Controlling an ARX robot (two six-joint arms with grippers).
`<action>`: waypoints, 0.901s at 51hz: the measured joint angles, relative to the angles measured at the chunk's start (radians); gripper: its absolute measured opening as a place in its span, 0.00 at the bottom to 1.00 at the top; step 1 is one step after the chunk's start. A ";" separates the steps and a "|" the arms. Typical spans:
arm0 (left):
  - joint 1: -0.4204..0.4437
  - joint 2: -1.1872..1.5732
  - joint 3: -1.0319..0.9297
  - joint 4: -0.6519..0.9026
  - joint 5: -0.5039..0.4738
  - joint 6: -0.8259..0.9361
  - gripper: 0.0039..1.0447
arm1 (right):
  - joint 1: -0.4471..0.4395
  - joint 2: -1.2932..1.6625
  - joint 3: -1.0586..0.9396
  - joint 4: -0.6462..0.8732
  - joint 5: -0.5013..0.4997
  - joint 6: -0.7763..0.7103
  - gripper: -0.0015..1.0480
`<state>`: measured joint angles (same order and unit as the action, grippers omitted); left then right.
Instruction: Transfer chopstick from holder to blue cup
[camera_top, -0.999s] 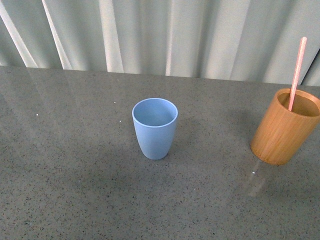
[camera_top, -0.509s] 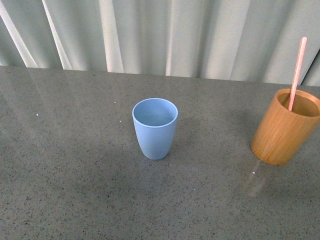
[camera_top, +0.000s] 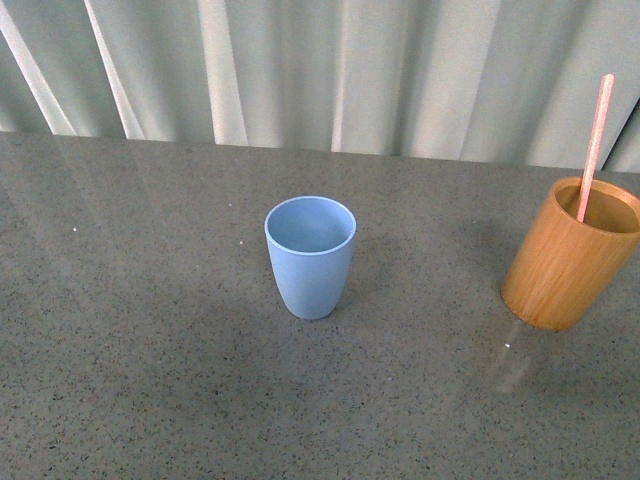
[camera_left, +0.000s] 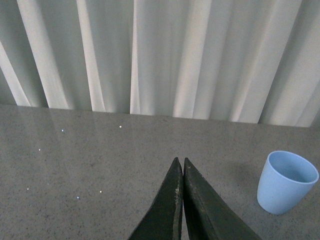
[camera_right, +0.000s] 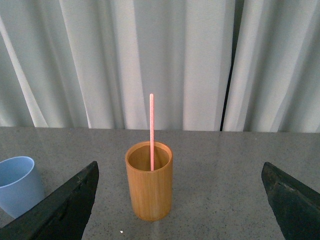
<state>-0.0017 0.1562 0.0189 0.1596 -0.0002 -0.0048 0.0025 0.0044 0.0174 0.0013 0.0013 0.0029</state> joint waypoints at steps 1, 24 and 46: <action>0.000 -0.040 0.000 -0.057 0.000 0.000 0.03 | 0.000 0.000 0.000 0.000 0.000 0.000 0.90; 0.000 -0.153 0.000 -0.158 0.000 0.000 0.25 | 0.000 0.000 0.000 0.000 0.000 0.000 0.90; 0.000 -0.152 0.000 -0.159 0.000 0.000 0.94 | 0.010 0.075 0.052 -0.140 0.098 0.051 0.90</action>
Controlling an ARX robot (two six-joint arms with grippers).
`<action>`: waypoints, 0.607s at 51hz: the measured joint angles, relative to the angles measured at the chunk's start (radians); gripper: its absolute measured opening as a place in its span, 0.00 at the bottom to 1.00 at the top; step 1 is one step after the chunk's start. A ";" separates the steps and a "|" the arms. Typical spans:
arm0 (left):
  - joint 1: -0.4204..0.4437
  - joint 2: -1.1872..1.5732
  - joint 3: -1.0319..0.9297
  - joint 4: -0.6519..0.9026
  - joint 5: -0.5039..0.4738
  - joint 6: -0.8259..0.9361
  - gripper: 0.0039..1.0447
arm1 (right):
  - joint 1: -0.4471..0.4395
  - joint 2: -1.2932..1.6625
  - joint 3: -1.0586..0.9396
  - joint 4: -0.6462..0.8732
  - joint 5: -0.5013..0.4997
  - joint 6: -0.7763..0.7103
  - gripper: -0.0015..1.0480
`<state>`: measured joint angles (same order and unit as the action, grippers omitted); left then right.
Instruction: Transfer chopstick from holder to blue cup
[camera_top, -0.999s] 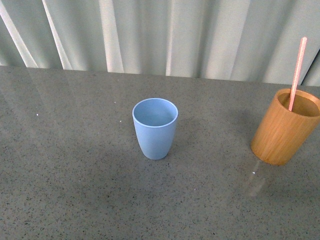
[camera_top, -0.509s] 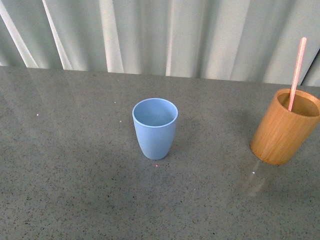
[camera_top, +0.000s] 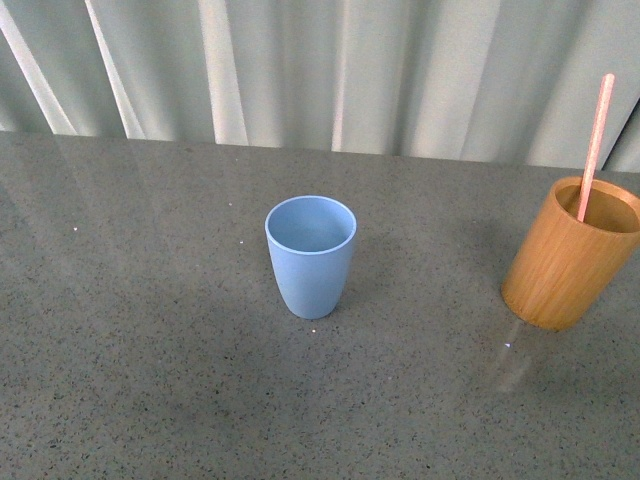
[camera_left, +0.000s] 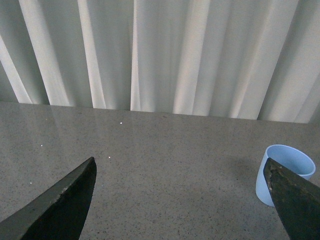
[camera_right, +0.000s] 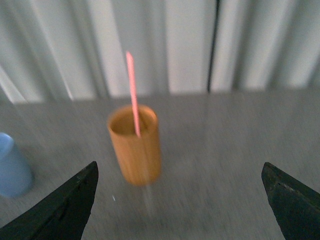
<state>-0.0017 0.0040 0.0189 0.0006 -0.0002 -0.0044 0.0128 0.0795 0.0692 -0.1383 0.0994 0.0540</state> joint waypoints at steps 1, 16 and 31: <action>0.000 0.000 0.000 0.000 0.000 0.000 0.93 | -0.006 0.041 0.016 -0.034 0.009 0.014 0.90; 0.000 -0.001 0.000 0.000 0.000 0.000 0.94 | -0.201 0.555 0.079 0.376 -0.173 0.020 0.90; 0.000 -0.001 0.000 0.000 0.000 0.000 0.94 | -0.177 1.175 0.209 0.854 -0.246 0.005 0.90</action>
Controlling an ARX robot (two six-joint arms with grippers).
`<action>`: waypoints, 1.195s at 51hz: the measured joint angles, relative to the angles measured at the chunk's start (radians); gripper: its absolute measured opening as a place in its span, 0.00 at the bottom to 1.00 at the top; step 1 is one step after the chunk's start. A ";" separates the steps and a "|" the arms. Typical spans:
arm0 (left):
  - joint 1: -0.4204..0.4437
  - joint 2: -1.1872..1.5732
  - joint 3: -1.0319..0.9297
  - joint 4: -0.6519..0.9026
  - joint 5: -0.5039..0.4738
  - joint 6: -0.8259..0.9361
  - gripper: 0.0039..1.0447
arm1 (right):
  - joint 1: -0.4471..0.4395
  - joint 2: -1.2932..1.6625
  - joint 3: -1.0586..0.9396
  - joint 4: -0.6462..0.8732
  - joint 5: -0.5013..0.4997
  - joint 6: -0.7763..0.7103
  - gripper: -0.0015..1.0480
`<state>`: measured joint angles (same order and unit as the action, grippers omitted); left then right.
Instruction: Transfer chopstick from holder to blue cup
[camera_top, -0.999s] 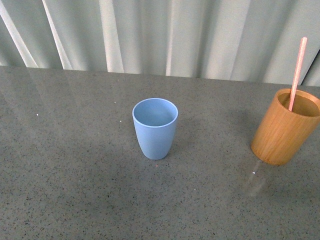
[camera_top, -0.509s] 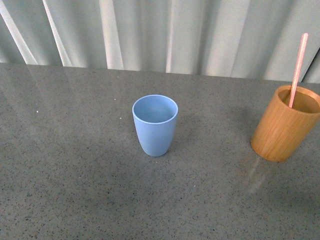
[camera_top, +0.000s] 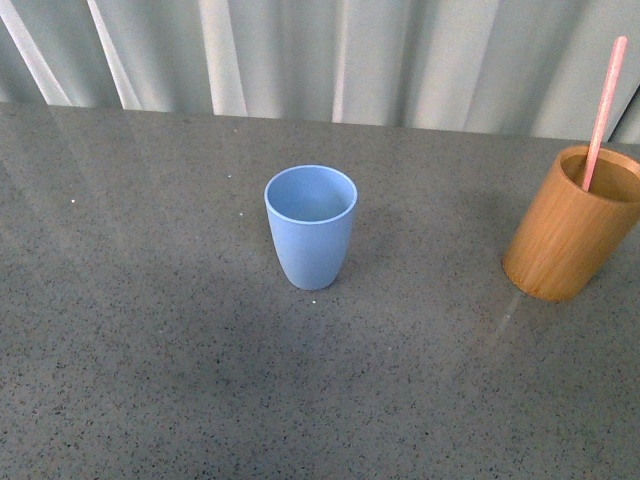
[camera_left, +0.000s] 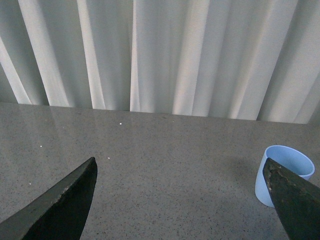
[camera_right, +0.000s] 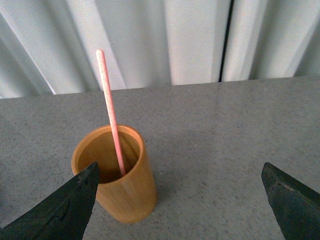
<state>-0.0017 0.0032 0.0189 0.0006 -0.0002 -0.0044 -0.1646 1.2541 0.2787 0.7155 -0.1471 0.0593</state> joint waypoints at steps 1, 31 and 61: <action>0.000 0.000 0.000 0.000 0.000 0.000 0.94 | 0.006 0.035 0.013 0.021 -0.008 0.000 0.90; 0.000 0.000 0.000 0.000 0.000 0.000 0.94 | 0.167 0.505 0.441 0.028 0.096 -0.063 0.90; 0.000 0.000 0.000 0.000 0.000 0.000 0.94 | 0.233 0.660 0.580 0.015 0.144 -0.082 0.90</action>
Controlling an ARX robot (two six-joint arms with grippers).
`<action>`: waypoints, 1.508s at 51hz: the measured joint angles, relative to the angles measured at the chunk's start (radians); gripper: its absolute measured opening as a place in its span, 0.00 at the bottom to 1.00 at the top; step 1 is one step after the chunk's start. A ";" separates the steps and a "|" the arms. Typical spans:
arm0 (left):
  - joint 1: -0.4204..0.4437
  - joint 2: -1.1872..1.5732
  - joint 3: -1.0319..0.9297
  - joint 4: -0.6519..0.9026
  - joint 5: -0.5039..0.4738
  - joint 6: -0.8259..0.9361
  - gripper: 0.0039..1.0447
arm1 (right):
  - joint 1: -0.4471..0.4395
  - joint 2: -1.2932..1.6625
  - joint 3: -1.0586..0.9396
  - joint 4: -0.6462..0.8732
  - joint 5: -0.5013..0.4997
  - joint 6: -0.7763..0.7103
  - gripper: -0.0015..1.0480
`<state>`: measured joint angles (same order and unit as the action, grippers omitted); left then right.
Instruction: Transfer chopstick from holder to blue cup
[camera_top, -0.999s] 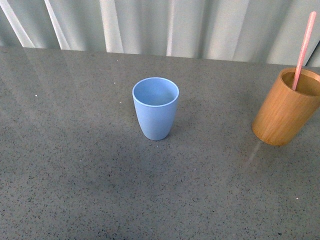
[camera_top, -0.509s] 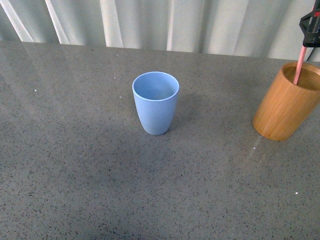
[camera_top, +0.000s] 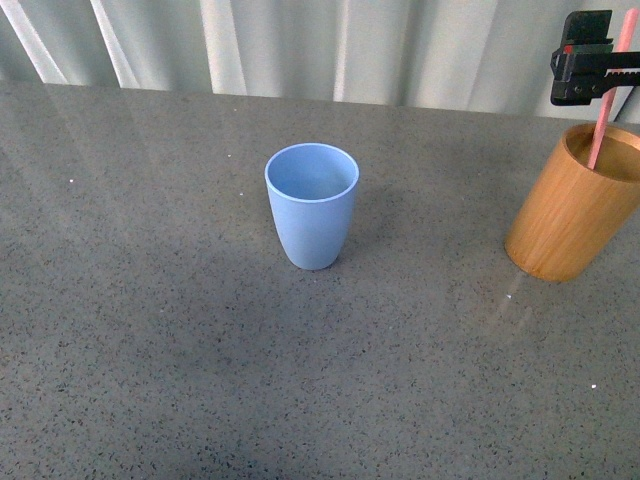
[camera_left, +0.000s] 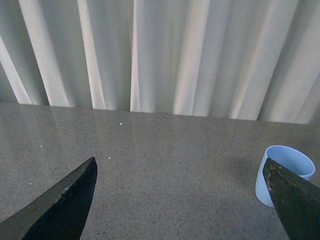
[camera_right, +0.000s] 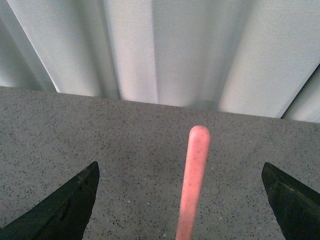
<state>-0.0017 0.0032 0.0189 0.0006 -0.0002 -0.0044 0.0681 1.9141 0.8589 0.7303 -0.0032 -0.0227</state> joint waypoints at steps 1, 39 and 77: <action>0.000 0.000 0.000 0.000 0.000 0.000 0.94 | 0.002 0.002 0.002 0.005 0.002 0.000 0.90; 0.000 0.000 0.000 0.000 0.000 0.000 0.94 | 0.004 -0.035 -0.074 0.085 -0.009 -0.011 0.03; 0.000 0.000 0.000 0.000 0.000 0.000 0.94 | 0.140 -0.299 -0.197 0.313 0.064 -0.105 0.03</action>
<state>-0.0017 0.0032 0.0189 0.0006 -0.0002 -0.0044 0.2077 1.6150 0.6617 1.0435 0.0608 -0.1272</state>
